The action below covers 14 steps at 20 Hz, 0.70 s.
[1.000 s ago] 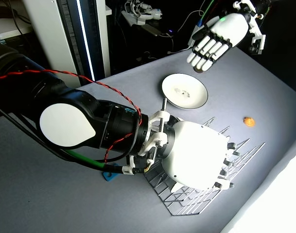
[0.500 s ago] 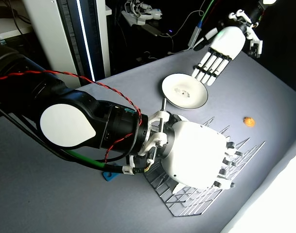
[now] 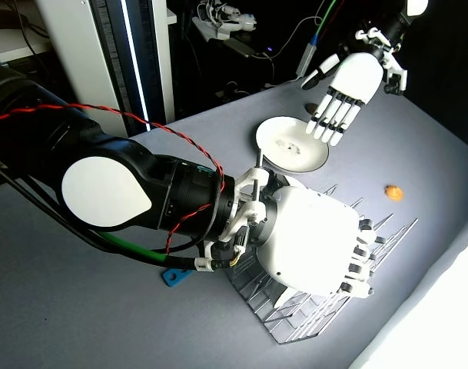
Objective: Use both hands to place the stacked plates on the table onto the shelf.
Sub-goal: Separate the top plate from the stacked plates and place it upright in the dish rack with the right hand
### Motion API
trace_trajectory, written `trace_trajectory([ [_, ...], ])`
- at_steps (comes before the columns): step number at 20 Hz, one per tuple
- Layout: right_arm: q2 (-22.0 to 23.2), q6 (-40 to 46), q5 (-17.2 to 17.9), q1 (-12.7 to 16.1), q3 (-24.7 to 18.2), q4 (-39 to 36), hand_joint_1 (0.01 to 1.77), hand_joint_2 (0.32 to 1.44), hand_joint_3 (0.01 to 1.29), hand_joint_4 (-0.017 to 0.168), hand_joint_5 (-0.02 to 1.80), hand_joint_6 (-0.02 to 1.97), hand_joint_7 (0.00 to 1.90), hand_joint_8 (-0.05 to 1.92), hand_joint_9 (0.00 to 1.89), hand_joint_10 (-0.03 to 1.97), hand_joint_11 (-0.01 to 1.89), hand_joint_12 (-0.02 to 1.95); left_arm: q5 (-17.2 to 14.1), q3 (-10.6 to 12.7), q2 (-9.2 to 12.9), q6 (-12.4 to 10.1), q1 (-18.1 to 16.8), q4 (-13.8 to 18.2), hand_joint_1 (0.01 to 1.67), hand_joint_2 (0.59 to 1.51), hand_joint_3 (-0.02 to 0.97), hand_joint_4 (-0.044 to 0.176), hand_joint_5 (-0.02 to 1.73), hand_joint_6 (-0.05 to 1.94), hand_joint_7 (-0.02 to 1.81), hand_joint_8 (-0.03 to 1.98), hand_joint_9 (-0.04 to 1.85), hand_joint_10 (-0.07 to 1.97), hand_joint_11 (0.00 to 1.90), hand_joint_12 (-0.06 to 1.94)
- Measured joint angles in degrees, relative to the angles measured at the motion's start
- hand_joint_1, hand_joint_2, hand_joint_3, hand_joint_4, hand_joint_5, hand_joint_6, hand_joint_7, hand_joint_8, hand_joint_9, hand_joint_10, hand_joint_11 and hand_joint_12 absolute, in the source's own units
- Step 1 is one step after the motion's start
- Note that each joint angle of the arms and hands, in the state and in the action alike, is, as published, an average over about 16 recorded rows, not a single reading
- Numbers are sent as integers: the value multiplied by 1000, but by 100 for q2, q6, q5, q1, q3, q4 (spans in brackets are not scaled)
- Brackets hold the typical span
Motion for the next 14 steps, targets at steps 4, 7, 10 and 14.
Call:
trace_trajectory([
  [4,12,-25,2,11,-13,-28,759,1226,13,-10,392,598,450,838,350,1172,173,1616,126,-37,-39,0,42,-77,25,1147,1,5,170,12,141,12,91,5,27,60],
  [7,49,-43,24,49,-52,-41,742,1218,13,-9,363,674,401,933,296,1230,146,1636,193,-55,-59,0,63,-111,25,1147,1,5,170,12,139,13,88,5,24,58],
  [10,120,-65,102,120,-142,-76,739,1206,13,-8,363,674,386,942,287,1227,138,1625,248,-77,-69,0,73,-146,25,1148,2,5,172,12,141,13,89,5,23,56],
  [14,270,-170,332,231,-369,-254,743,1187,12,-6,382,653,384,927,281,1215,142,1609,300,-116,-78,0,75,-179,25,1148,2,5,168,12,142,13,94,5,24,57],
])
